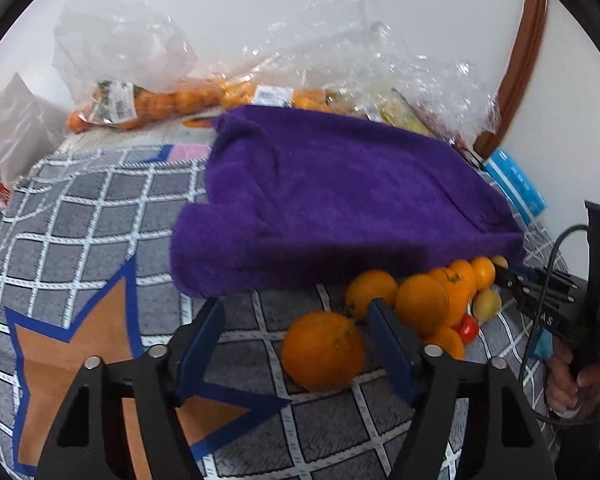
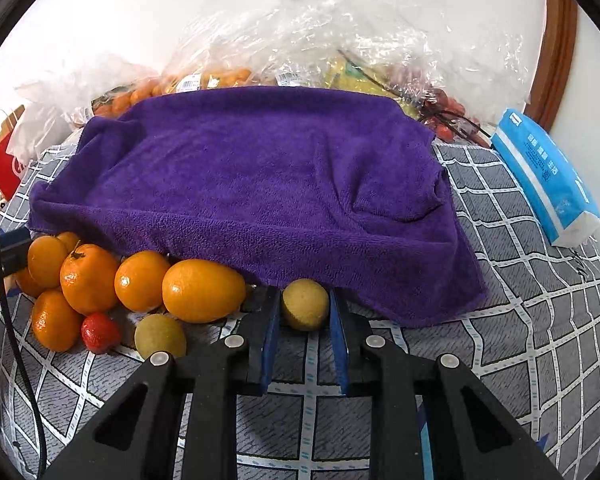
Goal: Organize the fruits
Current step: 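Close the right tool on a small yellow fruit while the left tool grasps a mandarin, then lift the yellow fruit with the right tool while the left tool carries the mandarin over the towel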
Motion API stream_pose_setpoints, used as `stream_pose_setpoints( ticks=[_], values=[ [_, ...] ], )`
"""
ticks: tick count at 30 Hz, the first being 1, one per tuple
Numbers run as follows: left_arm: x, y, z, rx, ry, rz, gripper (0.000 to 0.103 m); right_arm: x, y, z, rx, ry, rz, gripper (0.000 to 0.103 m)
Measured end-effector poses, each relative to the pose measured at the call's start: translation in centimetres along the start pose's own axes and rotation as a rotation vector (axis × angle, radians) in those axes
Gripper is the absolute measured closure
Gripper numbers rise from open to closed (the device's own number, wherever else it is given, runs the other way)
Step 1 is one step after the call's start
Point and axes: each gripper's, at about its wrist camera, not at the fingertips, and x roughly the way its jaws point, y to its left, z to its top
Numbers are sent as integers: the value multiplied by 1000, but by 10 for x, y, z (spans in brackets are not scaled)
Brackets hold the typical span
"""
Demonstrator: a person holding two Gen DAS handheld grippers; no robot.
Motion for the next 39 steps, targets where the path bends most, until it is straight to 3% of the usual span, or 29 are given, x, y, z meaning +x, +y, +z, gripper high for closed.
stream_pose_setpoints(
  ticks=[7,10,14,23,39],
  values=[
    [5,-3,-5,8,49,-45,44,0,-4,-1,25,-6,14,79],
    [6,-9,-8,41,48,-23,63,-2,-4,-1,30,-11,13,79],
    [6,-11,-9,52,45,-24,63,-5,-6,-2,42,-23,26,79],
    [-3,4,-4,-69,49,-21,63,-23,-2,-4,42,-58,47,79],
    [-75,-6,6,-121,-55,46,63,-119,-1,12,59,-227,99,79]
  ],
)
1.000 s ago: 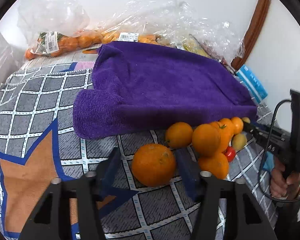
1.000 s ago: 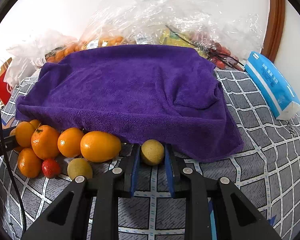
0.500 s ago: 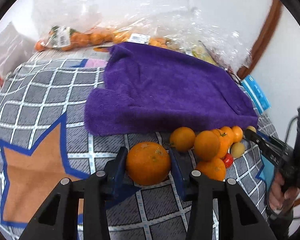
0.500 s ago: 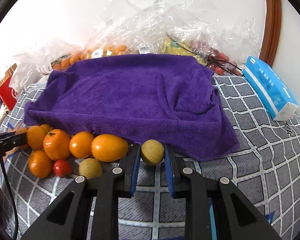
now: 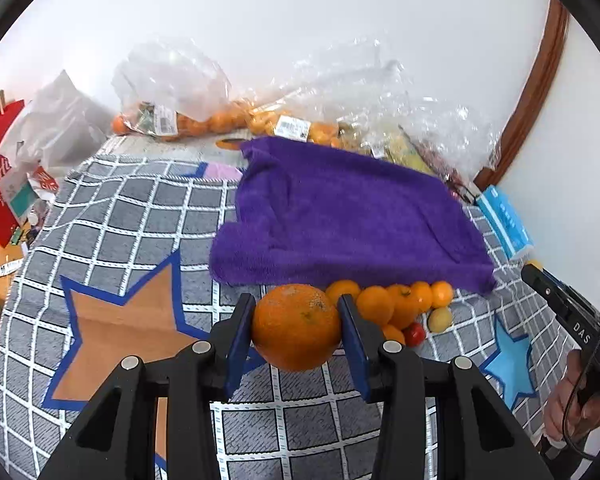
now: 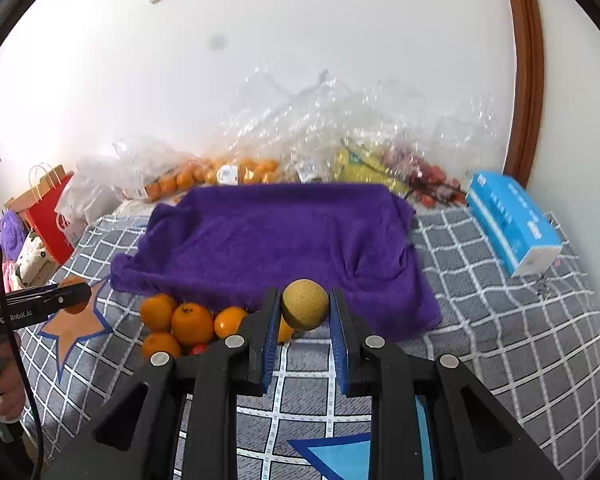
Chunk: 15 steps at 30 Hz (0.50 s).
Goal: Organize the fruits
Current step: 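Lift the yellow fruit with the right tool while the left tool carries the mandarin over the towel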
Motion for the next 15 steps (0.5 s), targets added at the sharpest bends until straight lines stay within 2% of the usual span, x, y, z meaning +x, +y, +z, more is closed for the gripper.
stream_pose_setpoints(
  ticks=[8,15],
  values=[
    [-10,-10,29,-12,-44,0,63,-23,1,36,-34,-85,12,79],
    [12,-29,50,2,-49,-13,63,-11,1,53,-35,-112,18,79]
  ],
)
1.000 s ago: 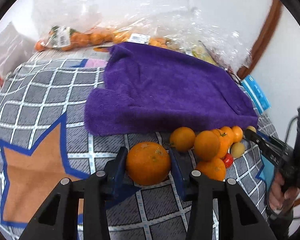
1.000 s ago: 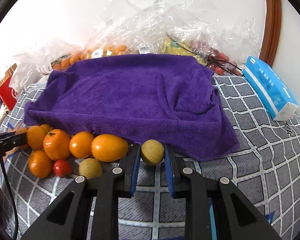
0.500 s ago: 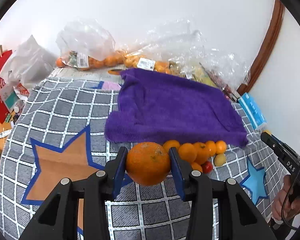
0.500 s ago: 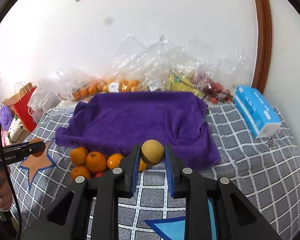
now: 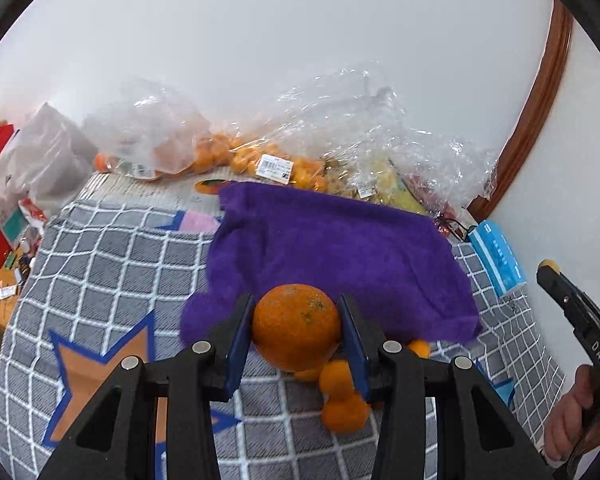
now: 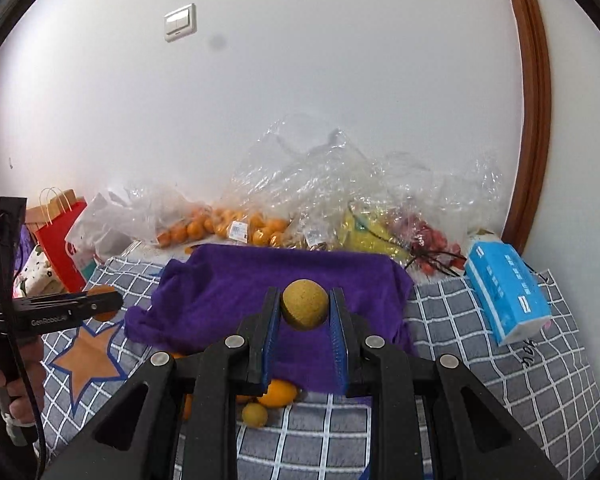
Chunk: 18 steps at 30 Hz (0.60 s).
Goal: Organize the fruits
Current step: 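Lift the yellow fruit with the right tool while the left tool carries the mandarin over the towel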
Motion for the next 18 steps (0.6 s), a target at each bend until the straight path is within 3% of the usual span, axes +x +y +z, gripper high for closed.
stream_pose_setpoints(
  ticks=[10,18],
  values=[
    [52,-11,19,1,10,-24,63,41,-8,14,32,18,15,79],
    [87,3,13,-25,36,-46,63,90,-19,-4,71,92,27,79]
  ],
)
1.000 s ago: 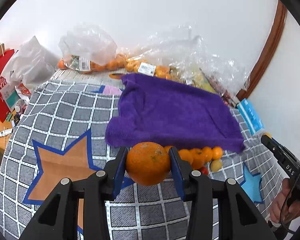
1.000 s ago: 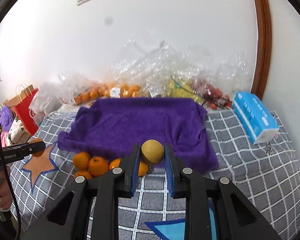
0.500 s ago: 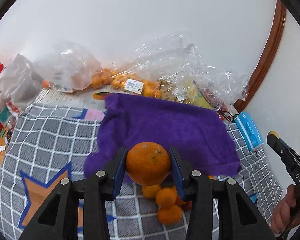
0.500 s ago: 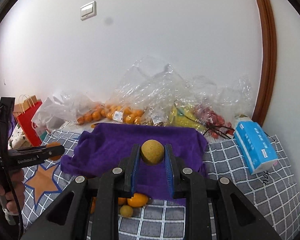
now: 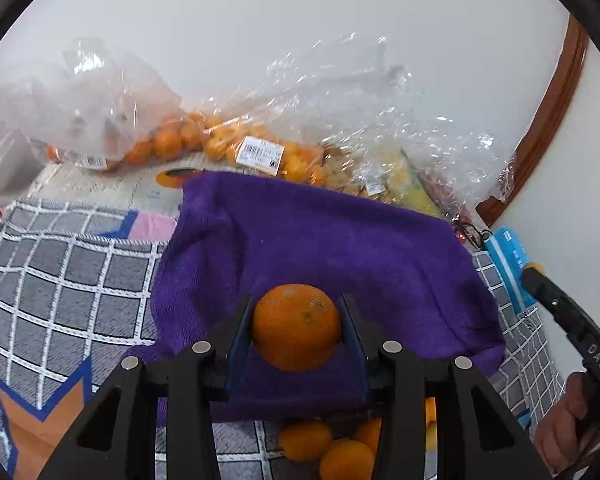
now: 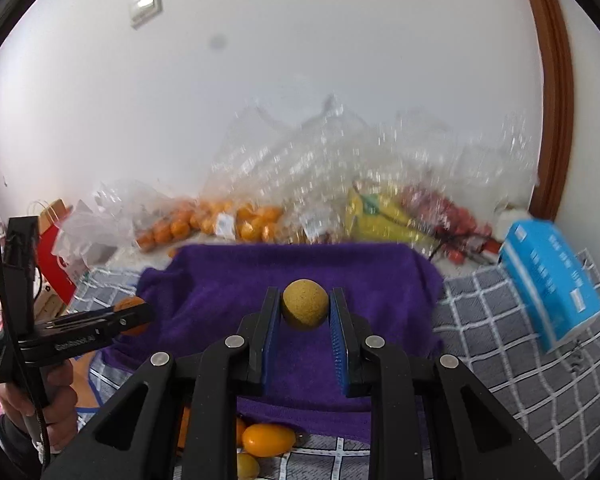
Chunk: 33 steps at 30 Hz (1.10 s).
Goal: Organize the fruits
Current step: 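Lift the yellow fruit with the right tool while the left tool carries the mandarin over the towel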
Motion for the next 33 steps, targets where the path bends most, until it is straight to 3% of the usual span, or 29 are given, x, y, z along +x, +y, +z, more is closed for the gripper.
stream_pose_setpoints(
  ticks=[33],
  values=[
    [30,0,-10,9,78,10,63,52,-16,-27,-5,148,-44,79]
  ],
)
